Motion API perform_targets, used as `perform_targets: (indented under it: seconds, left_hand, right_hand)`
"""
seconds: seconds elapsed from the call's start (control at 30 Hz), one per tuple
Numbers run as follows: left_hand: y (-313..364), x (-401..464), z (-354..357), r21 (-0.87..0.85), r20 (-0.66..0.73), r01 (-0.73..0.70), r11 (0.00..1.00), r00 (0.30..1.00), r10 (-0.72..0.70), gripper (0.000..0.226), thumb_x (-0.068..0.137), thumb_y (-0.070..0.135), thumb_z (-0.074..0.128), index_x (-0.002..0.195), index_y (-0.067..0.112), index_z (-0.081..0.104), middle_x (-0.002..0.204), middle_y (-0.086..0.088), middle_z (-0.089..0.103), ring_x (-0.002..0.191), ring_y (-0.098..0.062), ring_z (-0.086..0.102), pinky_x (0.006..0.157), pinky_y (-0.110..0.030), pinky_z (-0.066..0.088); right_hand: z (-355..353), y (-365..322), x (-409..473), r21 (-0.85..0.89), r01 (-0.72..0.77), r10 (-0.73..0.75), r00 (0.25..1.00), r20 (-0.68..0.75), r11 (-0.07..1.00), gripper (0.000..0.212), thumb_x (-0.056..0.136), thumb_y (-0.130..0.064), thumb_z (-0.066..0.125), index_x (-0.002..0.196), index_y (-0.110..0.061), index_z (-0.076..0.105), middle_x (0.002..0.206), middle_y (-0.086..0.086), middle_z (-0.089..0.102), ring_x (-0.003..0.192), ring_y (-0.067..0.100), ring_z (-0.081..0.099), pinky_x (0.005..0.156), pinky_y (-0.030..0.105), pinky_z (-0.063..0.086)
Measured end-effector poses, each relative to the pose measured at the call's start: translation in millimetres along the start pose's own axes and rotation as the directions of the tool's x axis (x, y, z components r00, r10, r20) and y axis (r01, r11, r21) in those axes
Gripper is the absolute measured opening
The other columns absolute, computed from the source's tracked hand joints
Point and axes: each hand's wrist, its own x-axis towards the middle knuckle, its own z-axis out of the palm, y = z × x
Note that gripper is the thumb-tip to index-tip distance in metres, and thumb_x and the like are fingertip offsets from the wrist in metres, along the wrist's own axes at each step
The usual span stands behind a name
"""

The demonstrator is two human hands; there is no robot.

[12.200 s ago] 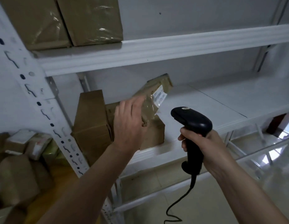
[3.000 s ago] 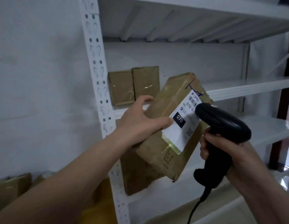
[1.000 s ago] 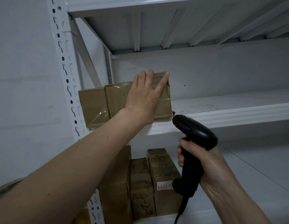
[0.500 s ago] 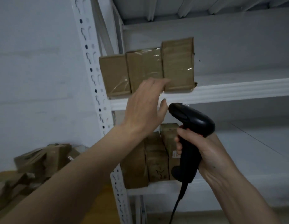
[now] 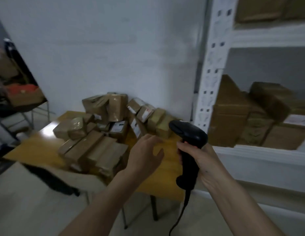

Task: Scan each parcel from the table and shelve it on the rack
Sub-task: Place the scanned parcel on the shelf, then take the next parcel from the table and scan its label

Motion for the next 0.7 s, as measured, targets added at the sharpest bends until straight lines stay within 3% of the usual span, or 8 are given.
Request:
perform_targets:
  seconds: [0.1, 0.27, 0.47, 0.6, 0.7]
  left_hand:
    - [-57, -20, -10, 0.008, 0.093, 0.116, 0.993, 0.989, -0.116, 0.027, 0.091, 0.029, 0.063, 0.118, 0.027, 0.064, 0.11, 0.014, 0.054, 0.105, -0.009, 0.055, 0.079, -0.017, 0.039]
    - [-145, -45, -19, 0.059, 0.223, 0.25, 0.967, 0.94, -0.256, 0.031, 0.091, 0.032, 0.064, 0.121, 0.028, 0.062, 0.12, 0.008, 0.057, 0.111, -0.011, 0.054, 0.092, -0.027, 0.048]
    - [-214, -55, -16, 0.113, 0.309, 0.379, 0.919, 0.865, -0.395, 0.028, 0.087, 0.028, 0.065, 0.114, 0.023, 0.065, 0.116, 0.0, 0.056, 0.103, -0.017, 0.056, 0.09, -0.034, 0.053]
    - [-240, -42, -2, 0.125, 0.361, 0.482, 0.867, 0.792, -0.492, 0.06, 0.084, 0.033, 0.07, 0.139, 0.025, 0.045, 0.139, -0.002, 0.042, 0.126, -0.021, 0.043, 0.103, -0.04, 0.046]
    - [-255, -26, 7, 0.17, 0.392, 0.519, 0.838, 0.744, -0.541, 0.072, 0.085, 0.033, 0.07, 0.147, 0.025, 0.035, 0.146, -0.004, 0.035, 0.134, -0.024, 0.034, 0.106, -0.04, 0.042]
  right_hand:
    - [47, 33, 13, -0.029, -0.063, 0.063, 0.998, -0.004, 0.998, 0.014, 0.083, -0.002, 0.069, 0.071, -0.003, 0.063, 0.062, 0.015, 0.057, 0.051, 0.023, 0.052, 0.054, 0.033, 0.044]
    - [105, 79, 32, -0.065, -0.154, 0.154, 0.988, 0.003, 0.986, 0.014, 0.083, -0.002, 0.069, 0.07, -0.005, 0.065, 0.06, 0.01, 0.06, 0.054, 0.021, 0.054, 0.059, 0.034, 0.045]
    - [141, 117, 46, -0.109, -0.236, 0.235, 0.972, -0.029, 0.965, 0.009, 0.082, -0.004, 0.071, 0.075, -0.005, 0.066, 0.067, 0.01, 0.063, 0.057, 0.019, 0.057, 0.06, 0.031, 0.048]
    - [151, 130, 60, -0.138, -0.28, 0.275, 0.96, -0.057, 0.95, 0.005, 0.081, -0.003, 0.071, 0.08, -0.004, 0.067, 0.068, 0.009, 0.065, 0.06, 0.019, 0.059, 0.061, 0.029, 0.05]
    - [156, 141, 78, -0.149, -0.313, 0.303, 0.949, -0.088, 0.938, 0.005, 0.081, -0.004, 0.072, 0.079, -0.005, 0.067, 0.069, 0.01, 0.065, 0.062, 0.02, 0.059, 0.062, 0.029, 0.051]
